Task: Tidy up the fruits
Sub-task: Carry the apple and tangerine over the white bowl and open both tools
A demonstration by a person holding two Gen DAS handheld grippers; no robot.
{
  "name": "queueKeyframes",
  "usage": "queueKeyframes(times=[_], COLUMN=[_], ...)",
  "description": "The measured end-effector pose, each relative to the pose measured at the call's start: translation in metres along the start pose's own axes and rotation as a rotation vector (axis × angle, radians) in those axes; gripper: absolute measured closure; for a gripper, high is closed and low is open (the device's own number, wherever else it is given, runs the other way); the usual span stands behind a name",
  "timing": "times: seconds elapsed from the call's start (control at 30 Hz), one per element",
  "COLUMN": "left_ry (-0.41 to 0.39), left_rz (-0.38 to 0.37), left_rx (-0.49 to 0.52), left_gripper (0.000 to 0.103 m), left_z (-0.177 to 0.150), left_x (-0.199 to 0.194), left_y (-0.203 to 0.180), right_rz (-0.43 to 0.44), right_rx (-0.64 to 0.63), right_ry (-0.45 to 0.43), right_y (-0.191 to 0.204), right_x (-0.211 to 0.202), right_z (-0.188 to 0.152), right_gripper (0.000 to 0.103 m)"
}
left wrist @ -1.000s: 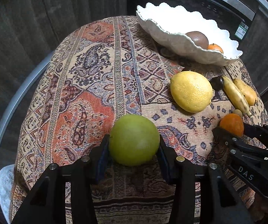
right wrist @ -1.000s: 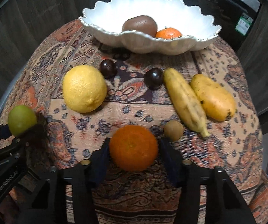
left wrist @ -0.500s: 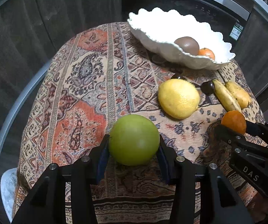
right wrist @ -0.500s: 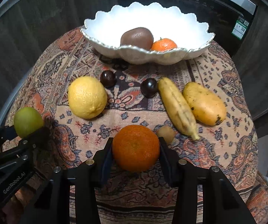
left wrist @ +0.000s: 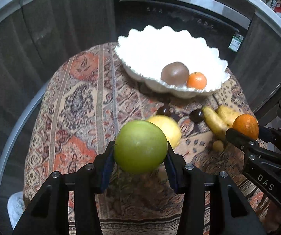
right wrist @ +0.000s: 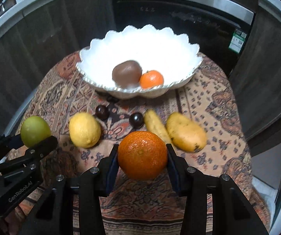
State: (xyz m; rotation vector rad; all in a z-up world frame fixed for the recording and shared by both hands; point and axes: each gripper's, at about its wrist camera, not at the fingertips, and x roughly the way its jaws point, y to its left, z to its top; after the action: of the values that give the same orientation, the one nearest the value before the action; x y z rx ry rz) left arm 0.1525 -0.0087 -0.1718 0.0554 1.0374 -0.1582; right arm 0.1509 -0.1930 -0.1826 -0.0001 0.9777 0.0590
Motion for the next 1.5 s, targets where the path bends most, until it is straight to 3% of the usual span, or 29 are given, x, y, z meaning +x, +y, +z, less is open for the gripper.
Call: queueKeyframes(times=[0.7,1.13,1.5], left_ry=[-0.107,-0.083,-0.025], left_rz=[-0.032,-0.027,-0.028], left_rx=[0.039,0.044,0.036], left_gripper=[0.057,0.057,0.056], left_z=[0.093,0.130,0.142], left_x=[-0.011,0.026,0.062], left_y=[-0.022,-0.024,-0.021], right_rz=[-0.032,-0.046,-0.041], right_rx=[0.040,0.041,0.056], right_ry=[-0.117,-0.109,-0.067], right_y=[-0.040,-0.052,-0.055], right_x=[-0.016,0.015,0.048], right_z=[0.072,0.109,0.126], right_gripper=[0.057,0.057,0.057])
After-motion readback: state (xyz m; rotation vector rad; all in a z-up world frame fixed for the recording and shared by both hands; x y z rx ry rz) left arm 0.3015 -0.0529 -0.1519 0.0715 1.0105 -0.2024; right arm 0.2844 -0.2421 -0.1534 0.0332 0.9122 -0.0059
